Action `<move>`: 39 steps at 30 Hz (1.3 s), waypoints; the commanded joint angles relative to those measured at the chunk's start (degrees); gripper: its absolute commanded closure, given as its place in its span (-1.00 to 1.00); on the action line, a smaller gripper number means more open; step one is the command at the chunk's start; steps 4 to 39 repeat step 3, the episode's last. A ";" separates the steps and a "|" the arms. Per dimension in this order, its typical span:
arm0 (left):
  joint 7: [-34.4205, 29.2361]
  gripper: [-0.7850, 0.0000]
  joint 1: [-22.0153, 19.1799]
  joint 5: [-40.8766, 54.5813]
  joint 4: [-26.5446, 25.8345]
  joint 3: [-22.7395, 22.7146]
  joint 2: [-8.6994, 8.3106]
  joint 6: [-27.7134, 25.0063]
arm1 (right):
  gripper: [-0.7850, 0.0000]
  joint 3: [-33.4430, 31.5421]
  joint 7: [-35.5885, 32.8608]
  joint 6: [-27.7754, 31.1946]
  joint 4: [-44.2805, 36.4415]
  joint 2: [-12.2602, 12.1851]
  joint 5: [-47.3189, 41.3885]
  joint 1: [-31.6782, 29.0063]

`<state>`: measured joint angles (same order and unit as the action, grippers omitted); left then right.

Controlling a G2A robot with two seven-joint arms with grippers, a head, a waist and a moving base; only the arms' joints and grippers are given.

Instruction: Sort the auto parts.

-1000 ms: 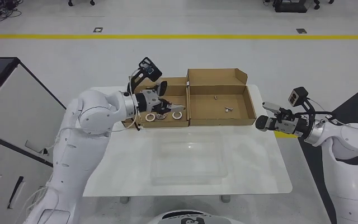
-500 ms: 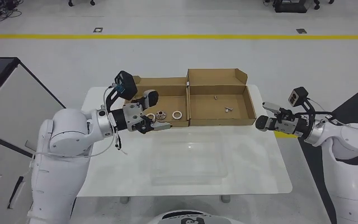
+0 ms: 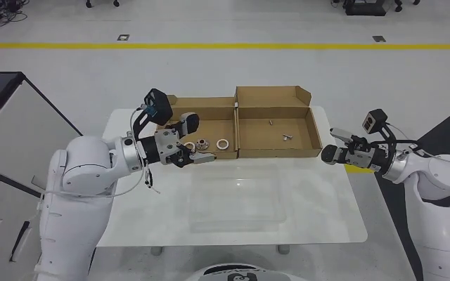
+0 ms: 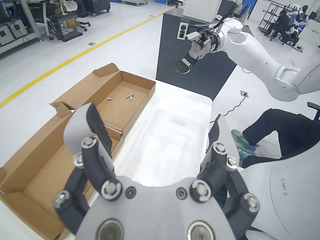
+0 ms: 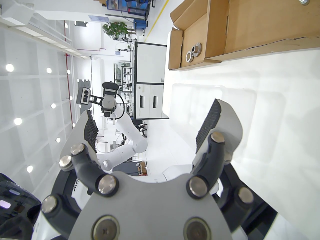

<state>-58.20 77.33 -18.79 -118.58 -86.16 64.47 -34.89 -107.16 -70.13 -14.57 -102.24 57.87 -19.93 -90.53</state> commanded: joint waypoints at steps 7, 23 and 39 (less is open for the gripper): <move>0.00 -1.00 0.00 0.00 0.00 0.00 0.00 0.00 | -1.00 0.00 0.00 0.00 0.00 0.00 0.00 0.00; 0.00 -1.00 0.00 0.00 0.00 0.00 0.00 0.00 | -1.00 0.00 0.00 0.00 0.00 0.00 0.00 0.00; 0.00 -1.00 0.00 0.00 0.00 0.00 0.00 0.00 | -1.00 0.00 0.00 0.00 0.00 0.00 0.00 0.00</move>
